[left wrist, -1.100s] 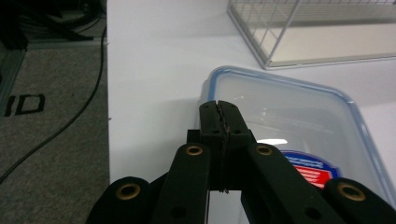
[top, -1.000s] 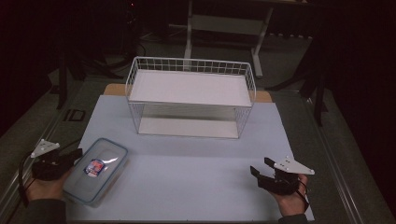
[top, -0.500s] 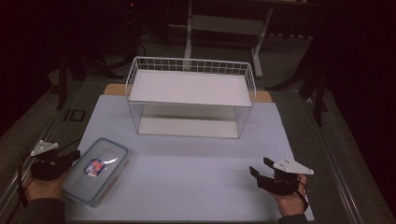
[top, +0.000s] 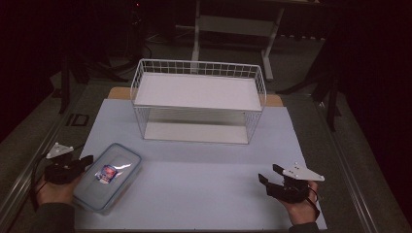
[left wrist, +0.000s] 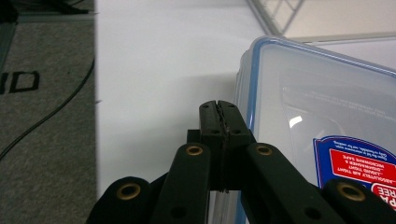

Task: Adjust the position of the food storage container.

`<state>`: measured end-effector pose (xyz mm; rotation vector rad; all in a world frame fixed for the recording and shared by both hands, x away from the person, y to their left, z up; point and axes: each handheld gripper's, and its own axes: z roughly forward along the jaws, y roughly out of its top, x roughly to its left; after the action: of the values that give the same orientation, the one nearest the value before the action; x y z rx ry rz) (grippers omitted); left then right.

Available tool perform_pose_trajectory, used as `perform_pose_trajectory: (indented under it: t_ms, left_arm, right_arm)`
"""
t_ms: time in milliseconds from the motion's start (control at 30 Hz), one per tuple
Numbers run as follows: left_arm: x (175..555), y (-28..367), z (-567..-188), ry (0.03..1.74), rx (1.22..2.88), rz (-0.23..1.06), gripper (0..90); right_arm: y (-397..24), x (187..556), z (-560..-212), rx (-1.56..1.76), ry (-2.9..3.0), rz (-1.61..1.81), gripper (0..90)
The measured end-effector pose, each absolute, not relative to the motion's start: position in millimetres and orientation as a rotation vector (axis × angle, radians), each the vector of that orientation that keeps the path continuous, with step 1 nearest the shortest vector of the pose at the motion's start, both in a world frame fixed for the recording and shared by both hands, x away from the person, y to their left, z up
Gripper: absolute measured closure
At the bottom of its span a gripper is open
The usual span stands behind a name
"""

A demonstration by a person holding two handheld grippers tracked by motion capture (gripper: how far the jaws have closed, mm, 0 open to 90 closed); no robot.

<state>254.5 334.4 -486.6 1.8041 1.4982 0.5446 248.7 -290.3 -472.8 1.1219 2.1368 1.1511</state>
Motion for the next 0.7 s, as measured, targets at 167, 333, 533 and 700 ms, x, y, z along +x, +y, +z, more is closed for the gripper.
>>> perform_pose_trajectory:
  t_ms: [167, 333, 533, 700]
  left_arm:
    - [265, 311, -487, 1.431, 1.85, 0.519, 90.0]
    - [277, 281, -487, 1.353, 1.903, 0.485, 90.0]
    - [289, 248, -487, 1.271, 1.949, 0.458, 90.0]
    - [296, 225, -487, 1.214, 1.98, 0.446, 90.0]
  right_arm:
    - [-291, 248, -472, 1.123, 2.134, 1.155, 33.7]
    - [-291, 248, -472, 1.124, 2.132, 1.157, 33.6]
    - [-291, 248, -472, 1.121, 2.138, 1.155, 33.7]
    - [-290, 248, -473, 1.118, 2.142, 1.152, 33.7]
